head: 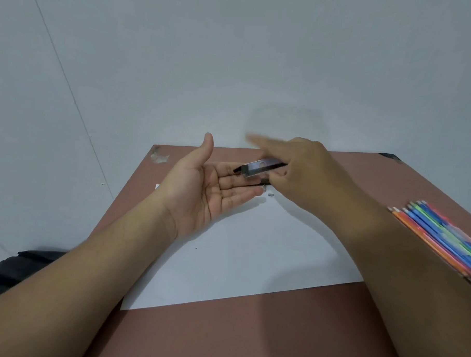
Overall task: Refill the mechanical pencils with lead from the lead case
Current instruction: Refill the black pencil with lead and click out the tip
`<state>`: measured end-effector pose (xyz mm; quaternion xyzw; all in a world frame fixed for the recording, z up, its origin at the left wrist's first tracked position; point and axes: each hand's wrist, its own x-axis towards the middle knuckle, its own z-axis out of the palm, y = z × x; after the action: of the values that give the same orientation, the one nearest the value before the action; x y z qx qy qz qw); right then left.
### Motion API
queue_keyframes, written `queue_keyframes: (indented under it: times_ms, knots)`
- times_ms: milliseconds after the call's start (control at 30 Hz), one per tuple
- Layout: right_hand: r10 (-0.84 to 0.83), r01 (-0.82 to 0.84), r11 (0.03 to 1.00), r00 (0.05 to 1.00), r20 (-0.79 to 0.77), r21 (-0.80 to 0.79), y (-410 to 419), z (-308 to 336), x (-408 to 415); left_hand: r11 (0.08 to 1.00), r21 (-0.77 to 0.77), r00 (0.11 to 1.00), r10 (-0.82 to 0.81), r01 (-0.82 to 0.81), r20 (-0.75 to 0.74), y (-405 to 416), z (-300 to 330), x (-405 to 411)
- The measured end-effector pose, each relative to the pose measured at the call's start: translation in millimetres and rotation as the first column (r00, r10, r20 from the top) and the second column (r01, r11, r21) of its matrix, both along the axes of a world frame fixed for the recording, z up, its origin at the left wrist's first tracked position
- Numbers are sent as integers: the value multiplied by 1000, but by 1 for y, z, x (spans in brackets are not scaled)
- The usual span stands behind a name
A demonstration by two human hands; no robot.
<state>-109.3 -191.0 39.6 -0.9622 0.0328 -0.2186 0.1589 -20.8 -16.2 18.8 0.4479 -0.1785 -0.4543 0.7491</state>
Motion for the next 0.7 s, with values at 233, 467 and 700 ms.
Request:
queue_keyframes:
  times_ms: [233, 467, 700]
  knots:
    - [-34, 32, 998, 999, -31, -50, -1, 1, 2, 1000, 3, 1000, 8, -8, 1, 0, 0, 0]
    - [-10, 10, 999, 1000, -6, -33, -2, 1, -1, 1000, 12, 1000, 7, -7, 7, -1, -1, 0]
    - [-16, 13, 997, 999, -32, -78, -4, 3, 0, 1000, 20, 1000, 20, -20, 3, -1, 0, 1]
